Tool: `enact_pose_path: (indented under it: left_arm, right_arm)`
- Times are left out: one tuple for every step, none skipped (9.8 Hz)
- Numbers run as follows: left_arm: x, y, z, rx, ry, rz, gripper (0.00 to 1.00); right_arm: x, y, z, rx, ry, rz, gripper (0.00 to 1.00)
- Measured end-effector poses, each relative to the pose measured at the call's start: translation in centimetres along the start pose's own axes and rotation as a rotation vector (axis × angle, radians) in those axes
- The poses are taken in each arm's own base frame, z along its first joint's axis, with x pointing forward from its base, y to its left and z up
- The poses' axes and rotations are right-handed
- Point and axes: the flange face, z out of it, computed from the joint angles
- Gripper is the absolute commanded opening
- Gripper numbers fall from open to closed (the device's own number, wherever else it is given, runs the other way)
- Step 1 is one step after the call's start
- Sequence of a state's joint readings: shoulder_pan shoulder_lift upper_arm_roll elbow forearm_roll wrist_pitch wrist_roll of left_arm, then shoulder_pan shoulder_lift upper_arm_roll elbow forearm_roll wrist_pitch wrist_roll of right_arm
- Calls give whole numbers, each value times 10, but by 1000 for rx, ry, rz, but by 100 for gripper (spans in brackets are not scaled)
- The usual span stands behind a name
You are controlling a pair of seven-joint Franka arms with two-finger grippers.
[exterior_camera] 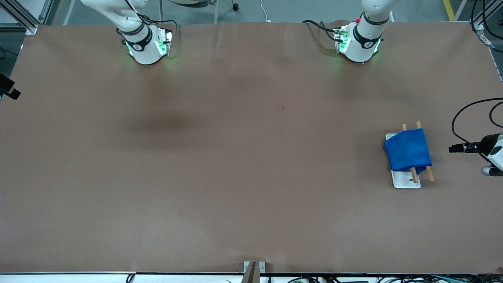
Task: Right arm passes towel to left arm to hang
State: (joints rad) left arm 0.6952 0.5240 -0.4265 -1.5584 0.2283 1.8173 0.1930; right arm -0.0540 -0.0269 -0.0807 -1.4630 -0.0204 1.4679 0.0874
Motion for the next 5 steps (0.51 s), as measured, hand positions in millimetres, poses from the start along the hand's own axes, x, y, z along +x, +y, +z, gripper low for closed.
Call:
enact_pose_path:
  left_arm:
    - [0,8,-24,-10,7,-21,100]
    - [-4,22,-57,-10,24,-53,100]
    - [-10,43,-91,-2,57,-85,100]
    - [-18,70,-123,12,88,-115,100]
    - [-27,101,-150,26,113,-128,100]
  right_arm:
    - [0,0,0,4,-1,1,100]
    - [0,1,1,5,-2,2,100]
    - [0,1,1,5,-3,3,100]
    - [1,1,1,6,-4,3,100]
    - [1,1,1,6,-4,3,100]
